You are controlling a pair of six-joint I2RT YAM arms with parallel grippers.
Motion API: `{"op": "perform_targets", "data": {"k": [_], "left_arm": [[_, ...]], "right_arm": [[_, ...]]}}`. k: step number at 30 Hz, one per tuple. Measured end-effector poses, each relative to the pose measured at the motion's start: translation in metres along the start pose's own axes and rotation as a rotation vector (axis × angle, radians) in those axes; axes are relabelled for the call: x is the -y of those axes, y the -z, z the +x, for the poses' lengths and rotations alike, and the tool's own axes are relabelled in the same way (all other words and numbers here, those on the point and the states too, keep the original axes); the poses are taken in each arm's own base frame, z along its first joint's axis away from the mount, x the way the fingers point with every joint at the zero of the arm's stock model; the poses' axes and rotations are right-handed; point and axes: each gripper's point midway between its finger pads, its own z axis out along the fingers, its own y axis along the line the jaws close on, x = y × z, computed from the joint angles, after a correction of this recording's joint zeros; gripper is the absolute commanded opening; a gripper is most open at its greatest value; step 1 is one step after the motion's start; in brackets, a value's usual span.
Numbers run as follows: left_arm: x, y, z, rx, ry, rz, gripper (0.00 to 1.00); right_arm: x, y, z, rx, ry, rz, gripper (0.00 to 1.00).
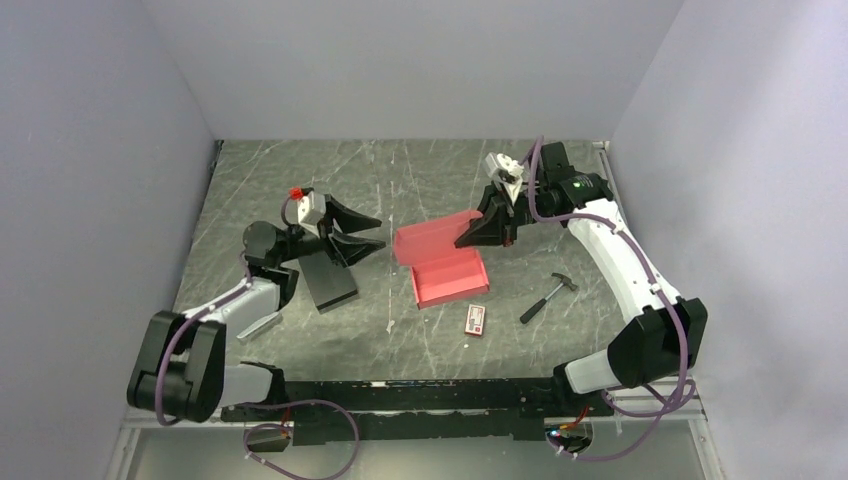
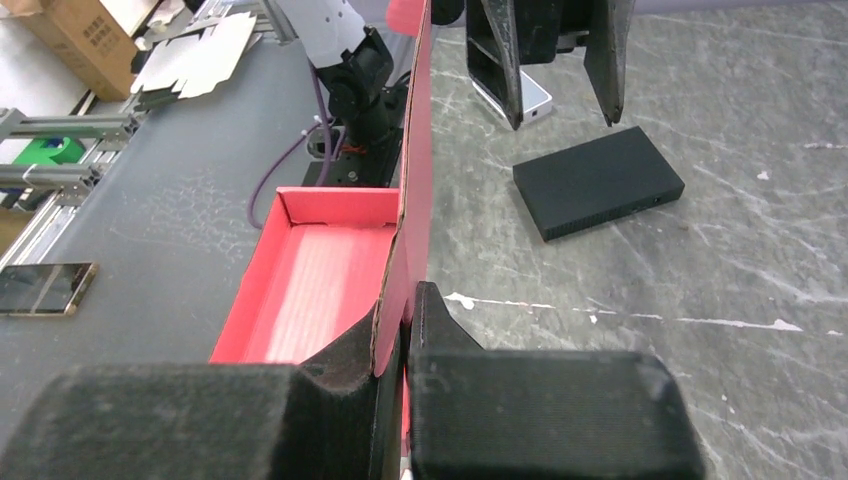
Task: Fold the paper box
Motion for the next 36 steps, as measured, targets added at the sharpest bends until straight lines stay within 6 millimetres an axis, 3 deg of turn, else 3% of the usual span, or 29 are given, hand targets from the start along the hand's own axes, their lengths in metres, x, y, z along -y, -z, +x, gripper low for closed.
{"op": "perform_targets", "data": {"k": [7,10,14,17,20,28,31,36], "left_arm": [[0.011,-0.003,-0.016,0.075,0.016,0.052,0.59],[0.019,-0.001,-0.017,0.094,0.034,0.027,0.64],[0.035,-0.012,-0.023,0.098,0.068,-0.003,0.66],[0.046,-0.024,-0.023,0.086,0.084,-0.016,0.52],[0.041,-0.032,-0.015,0.058,0.118,-0.063,0.35],[0.024,-0.036,0.008,-0.020,0.192,-0.168,0.20],[0.022,-0.039,0.007,-0.037,0.200,-0.189,0.00],[0.019,-0.042,0.010,-0.070,0.219,-0.224,0.00]], "right_arm": [[0.013,0.000,0.007,-0.018,-0.038,0.036,0.00],[0.019,0.000,0.012,-0.031,-0.058,0.060,0.00],[0.026,0.001,0.016,-0.043,-0.074,0.086,0.00],[0.029,0.001,0.016,-0.046,-0.077,0.099,0.00],[0.032,0.001,0.016,-0.048,-0.078,0.109,0.00],[0.038,0.002,0.020,-0.062,-0.086,0.139,0.00],[0.041,0.003,0.021,-0.069,-0.085,0.153,0.00],[0.048,0.003,0.025,-0.083,-0.084,0.186,0.00]]}}
